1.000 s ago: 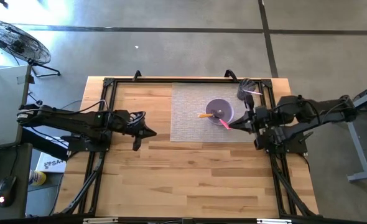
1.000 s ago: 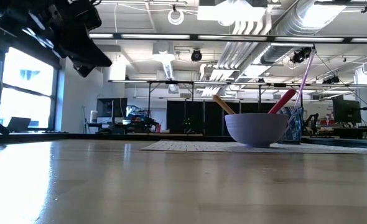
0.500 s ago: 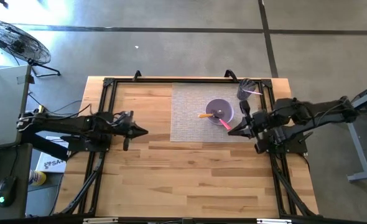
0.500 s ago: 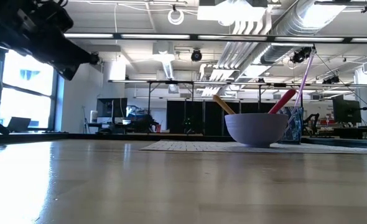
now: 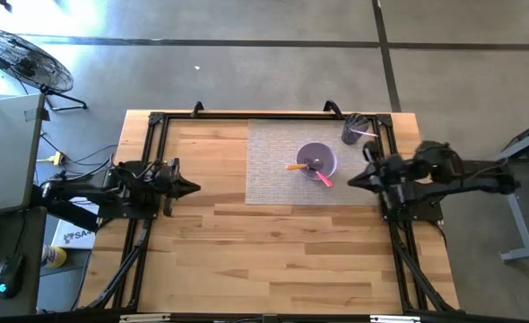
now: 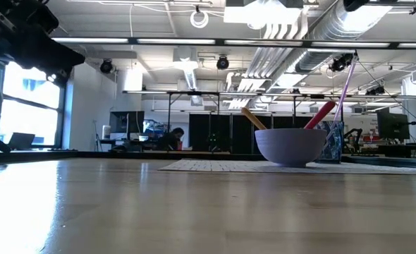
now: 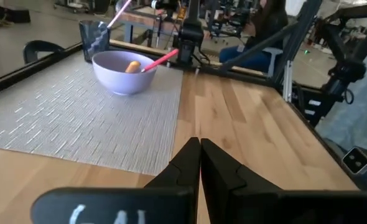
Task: Pick & Place Utensil
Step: Return to Home Position
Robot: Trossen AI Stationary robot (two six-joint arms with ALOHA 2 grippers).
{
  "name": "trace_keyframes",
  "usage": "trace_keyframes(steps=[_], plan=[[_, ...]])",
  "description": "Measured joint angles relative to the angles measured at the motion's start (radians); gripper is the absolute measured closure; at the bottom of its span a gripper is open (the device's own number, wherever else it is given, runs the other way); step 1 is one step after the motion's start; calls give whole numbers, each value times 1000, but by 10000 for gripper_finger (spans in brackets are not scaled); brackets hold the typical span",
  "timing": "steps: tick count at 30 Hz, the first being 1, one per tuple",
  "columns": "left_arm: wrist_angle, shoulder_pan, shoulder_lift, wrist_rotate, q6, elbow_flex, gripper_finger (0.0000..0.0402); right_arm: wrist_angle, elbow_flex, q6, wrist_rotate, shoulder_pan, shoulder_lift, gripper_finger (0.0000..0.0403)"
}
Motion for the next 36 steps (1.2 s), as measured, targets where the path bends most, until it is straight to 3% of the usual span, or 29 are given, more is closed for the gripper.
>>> trace_keyframes(steps=[9,15,22,30,36], plan=[[2,0,6,-8,23,-16,392,86,-245,0,-25,-4,-312,400],[9,0,6,-11,24,-20,392,132,-386,3,11,-4,-438,396],[12,0,6,-11,45,-20,392,350,-580,0,48,-4,-423,400],[49,0,6,-53,104,-20,392,274,-598,36,273,-4,-414,396],[200,0,7,-30,216,-110,392,272,-598,42,383,-4,-415,396]])
